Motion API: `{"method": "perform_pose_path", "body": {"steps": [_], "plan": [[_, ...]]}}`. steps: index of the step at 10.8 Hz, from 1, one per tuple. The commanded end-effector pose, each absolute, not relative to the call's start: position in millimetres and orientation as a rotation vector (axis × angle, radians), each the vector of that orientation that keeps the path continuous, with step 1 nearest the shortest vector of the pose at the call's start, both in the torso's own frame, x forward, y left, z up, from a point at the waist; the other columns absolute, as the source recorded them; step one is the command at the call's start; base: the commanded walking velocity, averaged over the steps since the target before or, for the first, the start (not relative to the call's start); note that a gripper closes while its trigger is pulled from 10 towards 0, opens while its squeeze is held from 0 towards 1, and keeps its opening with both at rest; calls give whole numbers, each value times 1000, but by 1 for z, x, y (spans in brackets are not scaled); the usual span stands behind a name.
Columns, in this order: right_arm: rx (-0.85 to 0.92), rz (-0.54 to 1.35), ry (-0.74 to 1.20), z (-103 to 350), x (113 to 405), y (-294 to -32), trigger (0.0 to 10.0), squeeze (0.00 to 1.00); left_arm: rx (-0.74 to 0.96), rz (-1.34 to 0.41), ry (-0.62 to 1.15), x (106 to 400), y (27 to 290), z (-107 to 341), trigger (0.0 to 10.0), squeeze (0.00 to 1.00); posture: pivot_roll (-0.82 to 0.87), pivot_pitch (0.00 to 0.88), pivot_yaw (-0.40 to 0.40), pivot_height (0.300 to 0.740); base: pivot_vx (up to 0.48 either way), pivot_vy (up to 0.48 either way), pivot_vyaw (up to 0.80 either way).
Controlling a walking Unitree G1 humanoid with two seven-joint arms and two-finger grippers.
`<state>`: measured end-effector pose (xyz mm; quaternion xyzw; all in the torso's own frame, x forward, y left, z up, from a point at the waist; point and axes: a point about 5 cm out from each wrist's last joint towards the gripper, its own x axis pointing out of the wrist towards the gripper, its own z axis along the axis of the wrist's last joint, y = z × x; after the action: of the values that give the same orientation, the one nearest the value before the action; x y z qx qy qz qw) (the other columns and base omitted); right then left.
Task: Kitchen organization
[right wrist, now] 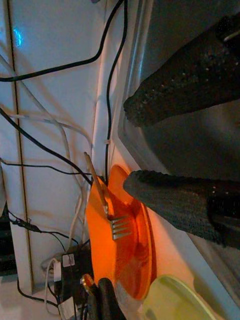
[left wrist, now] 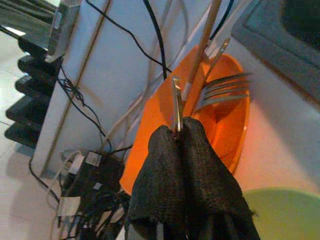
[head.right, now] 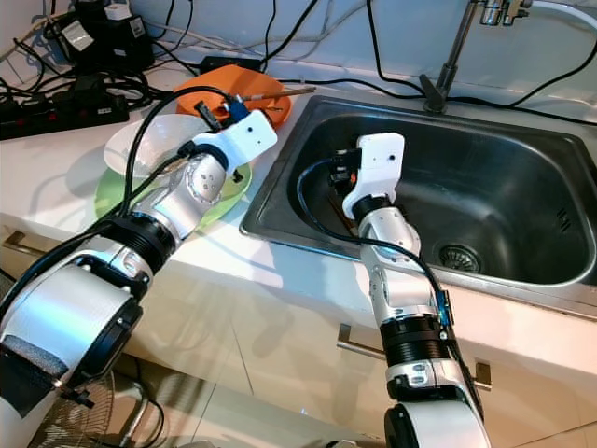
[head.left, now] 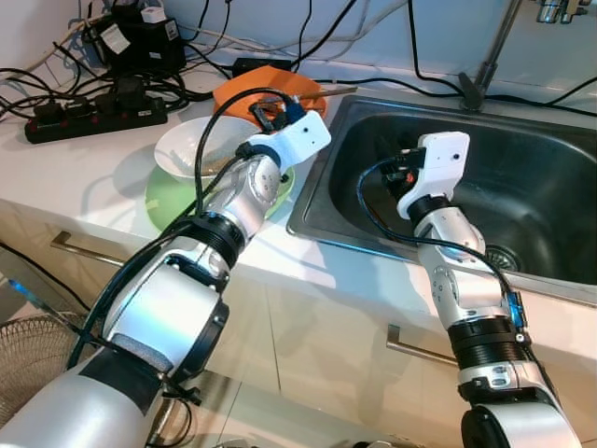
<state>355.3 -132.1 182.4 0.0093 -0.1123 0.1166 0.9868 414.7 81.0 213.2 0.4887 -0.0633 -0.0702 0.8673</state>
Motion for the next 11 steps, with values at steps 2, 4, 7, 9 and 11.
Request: {"method": "perform_pose_path", "body": {"steps": [2, 4, 7, 9, 11], "plan": [[33, 230, -233, 183, 355, -132, 10000, 0, 1078, -74, -251, 417, 82, 241, 10000, 0, 20, 0, 21, 740, 0, 0, 0], [35, 235, -233, 183, 355, -130, 10000, 0, 1045, -40, -343, 415, 82, 253, 10000, 0, 25, 0, 20, 740, 0, 0, 0], [38, 238, -234, 182, 355, -128, 10000, 0, 804, -85, -686, 391, 70, 301, 10000, 0, 29, 0, 18, 740, 0, 0, 0], [42, 237, -241, 183, 356, -128, 10000, 0, 547, -193, -842, 367, 62, 329, 10000, 0, 36, 0, 18, 740, 0, 0, 0], [33, 227, -261, 188, 356, -135, 10000, 447, 254, -433, -856, 348, 46, 328, 10000, 0, 33, 0, 18, 740, 0, 0, 0]]}}
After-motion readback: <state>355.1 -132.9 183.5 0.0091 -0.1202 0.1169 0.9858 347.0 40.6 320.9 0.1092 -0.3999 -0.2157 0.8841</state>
